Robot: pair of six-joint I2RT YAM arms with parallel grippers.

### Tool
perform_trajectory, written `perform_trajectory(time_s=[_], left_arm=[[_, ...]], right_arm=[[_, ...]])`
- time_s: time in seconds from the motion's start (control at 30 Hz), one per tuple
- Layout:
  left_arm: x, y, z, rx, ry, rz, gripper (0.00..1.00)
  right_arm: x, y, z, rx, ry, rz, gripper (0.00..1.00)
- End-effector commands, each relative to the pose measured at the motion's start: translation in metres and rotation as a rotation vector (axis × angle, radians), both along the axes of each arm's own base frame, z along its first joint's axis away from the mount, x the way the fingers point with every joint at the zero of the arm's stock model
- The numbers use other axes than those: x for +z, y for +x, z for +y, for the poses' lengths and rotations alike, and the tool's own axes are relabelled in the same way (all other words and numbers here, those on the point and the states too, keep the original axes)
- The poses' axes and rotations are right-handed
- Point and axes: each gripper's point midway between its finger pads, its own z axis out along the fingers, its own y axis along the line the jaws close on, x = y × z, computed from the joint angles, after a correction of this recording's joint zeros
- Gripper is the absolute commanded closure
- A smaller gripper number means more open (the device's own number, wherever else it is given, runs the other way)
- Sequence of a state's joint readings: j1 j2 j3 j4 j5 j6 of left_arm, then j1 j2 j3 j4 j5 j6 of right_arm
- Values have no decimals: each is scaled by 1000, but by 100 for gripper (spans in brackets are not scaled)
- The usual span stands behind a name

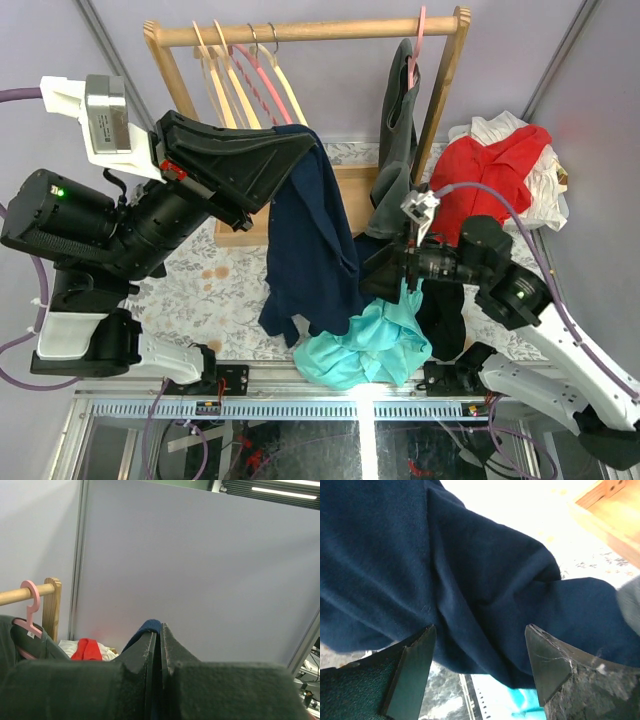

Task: Place the t-shirt on the hanger
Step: Pick up the T-shirt and place it in the bin.

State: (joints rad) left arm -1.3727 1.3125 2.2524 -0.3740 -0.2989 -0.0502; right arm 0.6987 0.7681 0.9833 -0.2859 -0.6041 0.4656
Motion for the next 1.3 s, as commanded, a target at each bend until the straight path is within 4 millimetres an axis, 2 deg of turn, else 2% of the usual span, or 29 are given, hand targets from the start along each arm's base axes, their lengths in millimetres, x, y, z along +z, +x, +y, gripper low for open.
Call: perform_trajectory(time_s=[0.0,0.17,0.23,0.33,0.43,0.5,0.63,0.77,1.0,1.13,1.2,1.27], left_arm=[[35,-6,29,4,-138,-41,100],[35,-5,30,13,-137,-40,100],[35,-4,31,15,-136,-40,100],[34,-5,34,16,-133,-39,100],[34,-5,42,21,-134,-35,100],[35,-7,53,23,-144,-33,100],[31,-8,73,36,-156,-23,100],[24,-5,88,67,-153,-9,100],[13,2,109,134,-130,14,100],[7,5,122,162,-124,27,100],[3,6,126,173,-114,40,100],[-5,15,126,218,-81,80,100]], right_arm=[[19,-14,24,110,51,-92,21],[10,-34,47,179,18,-122,28],[6,-35,51,177,5,-121,43],[8,-28,52,130,-9,-133,77],[32,-17,45,52,21,-187,93],[64,-10,42,6,68,-243,100],[135,-5,37,-42,193,-358,100],[197,-12,35,-26,309,-450,100],[273,-34,28,48,470,-565,100],[298,-55,9,87,525,-595,100],[299,-66,-2,106,545,-583,100],[291,-77,-11,137,555,-554,100]])
